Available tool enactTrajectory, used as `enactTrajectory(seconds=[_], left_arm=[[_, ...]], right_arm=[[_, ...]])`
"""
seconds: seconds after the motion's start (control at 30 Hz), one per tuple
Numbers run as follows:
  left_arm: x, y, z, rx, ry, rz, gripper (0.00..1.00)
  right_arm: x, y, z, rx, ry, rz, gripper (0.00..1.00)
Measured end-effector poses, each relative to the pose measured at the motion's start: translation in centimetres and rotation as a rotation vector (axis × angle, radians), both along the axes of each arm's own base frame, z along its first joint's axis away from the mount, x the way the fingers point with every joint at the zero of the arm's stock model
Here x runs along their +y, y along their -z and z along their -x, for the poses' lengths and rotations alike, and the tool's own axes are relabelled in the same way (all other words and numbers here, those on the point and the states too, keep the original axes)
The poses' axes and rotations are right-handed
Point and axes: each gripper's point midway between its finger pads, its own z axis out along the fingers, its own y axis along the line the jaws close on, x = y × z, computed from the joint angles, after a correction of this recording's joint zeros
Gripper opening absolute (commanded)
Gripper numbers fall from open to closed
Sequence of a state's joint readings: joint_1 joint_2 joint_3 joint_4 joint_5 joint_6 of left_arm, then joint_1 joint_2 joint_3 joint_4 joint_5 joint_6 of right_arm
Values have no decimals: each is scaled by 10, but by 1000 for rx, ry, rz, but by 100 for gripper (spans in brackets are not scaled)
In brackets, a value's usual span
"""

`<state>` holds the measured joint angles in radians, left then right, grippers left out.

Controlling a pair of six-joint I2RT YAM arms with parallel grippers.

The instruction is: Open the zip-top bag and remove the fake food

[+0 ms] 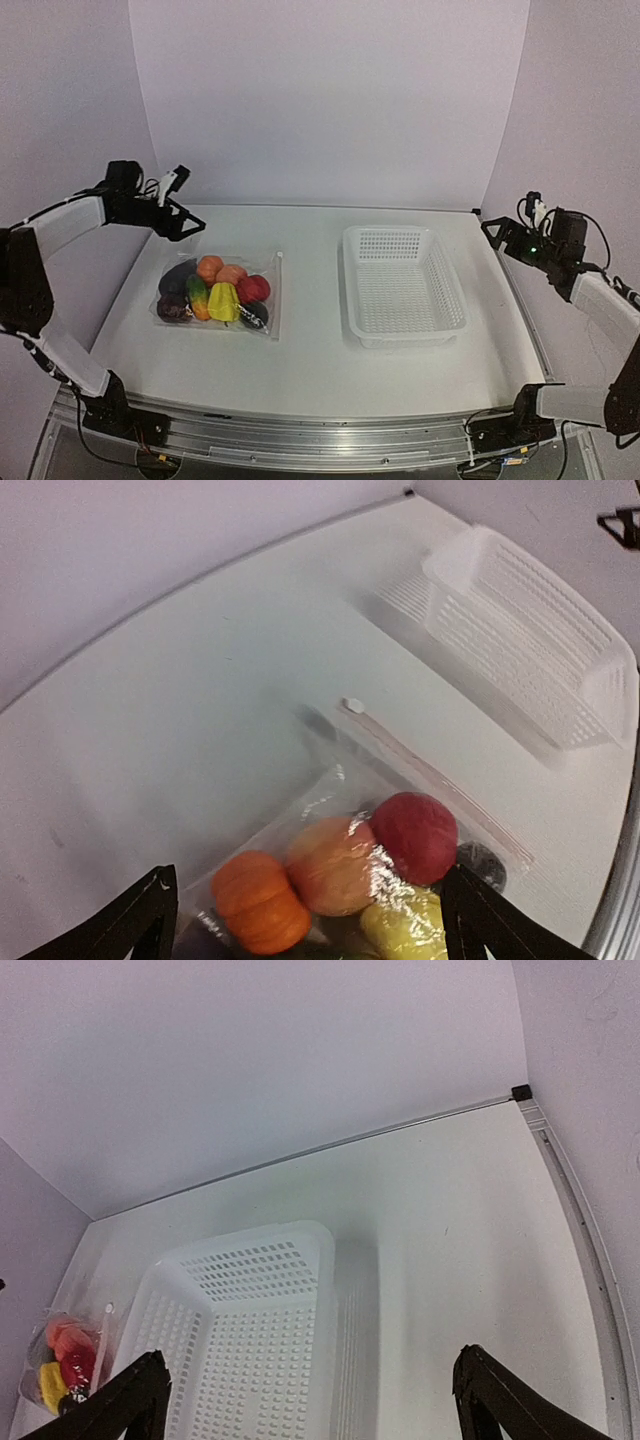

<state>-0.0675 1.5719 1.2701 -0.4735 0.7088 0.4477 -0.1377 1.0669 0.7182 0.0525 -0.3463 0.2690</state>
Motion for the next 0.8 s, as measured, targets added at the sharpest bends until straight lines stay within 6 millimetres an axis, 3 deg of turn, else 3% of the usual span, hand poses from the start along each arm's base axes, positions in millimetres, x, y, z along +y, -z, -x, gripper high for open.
enactTrajectory(seconds=[0.2, 0.37, 0.43, 0.53, 0.7, 0.8], left_arm=[[-101, 54, -21, 158, 259, -148, 91], [-141, 89, -36, 212, 325, -208, 85], [-148, 101, -43, 234, 324, -239, 84], [-146, 117, -49, 275, 311, -285, 84], [-132, 134, -38, 348, 304, -352, 83], [-128, 140, -31, 378, 320, -374, 70]], right_arm=[[24, -11, 0, 34, -66, -53, 95], [77, 4, 13, 116, -201, -37, 94], [96, 11, 19, 151, -252, -22, 94], [108, 17, 27, 184, -281, -7, 94], [120, 20, 32, 209, -299, 13, 94], [130, 17, 31, 209, -319, 21, 94]])
